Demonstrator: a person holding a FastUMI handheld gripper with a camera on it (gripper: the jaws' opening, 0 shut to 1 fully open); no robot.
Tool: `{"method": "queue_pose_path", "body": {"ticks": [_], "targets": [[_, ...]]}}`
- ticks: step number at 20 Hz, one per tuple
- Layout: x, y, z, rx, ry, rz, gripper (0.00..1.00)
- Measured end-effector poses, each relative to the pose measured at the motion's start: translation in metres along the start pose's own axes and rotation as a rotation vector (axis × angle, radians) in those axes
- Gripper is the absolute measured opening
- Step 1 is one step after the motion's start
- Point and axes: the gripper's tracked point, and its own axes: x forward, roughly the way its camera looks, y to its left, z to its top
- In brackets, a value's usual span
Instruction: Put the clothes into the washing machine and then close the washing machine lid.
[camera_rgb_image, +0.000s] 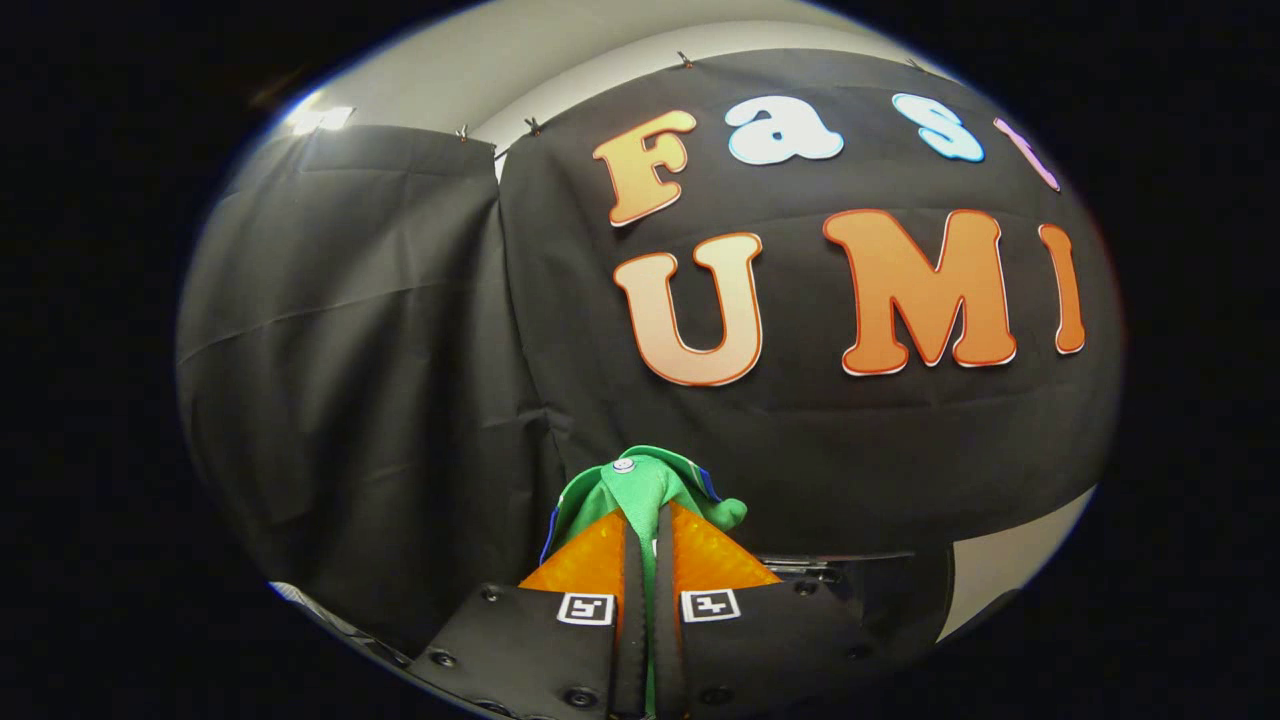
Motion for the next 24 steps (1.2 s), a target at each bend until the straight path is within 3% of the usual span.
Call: {"method": "queue_pose_path", "body": {"ticks": [8,15,21,24], "targets": [[0.027,-0.021,-0.093,0.065,0.16,-0.035,0.11],[0.035,-0.037,-0.206,0.127,0.353,-0.063,0.11],[0.071,-0.06,-0.312,0.2,0.554,-0.143,0.11],[0.088,-0.061,-0.333,0.227,0.642,-0.196,0.11]]}}
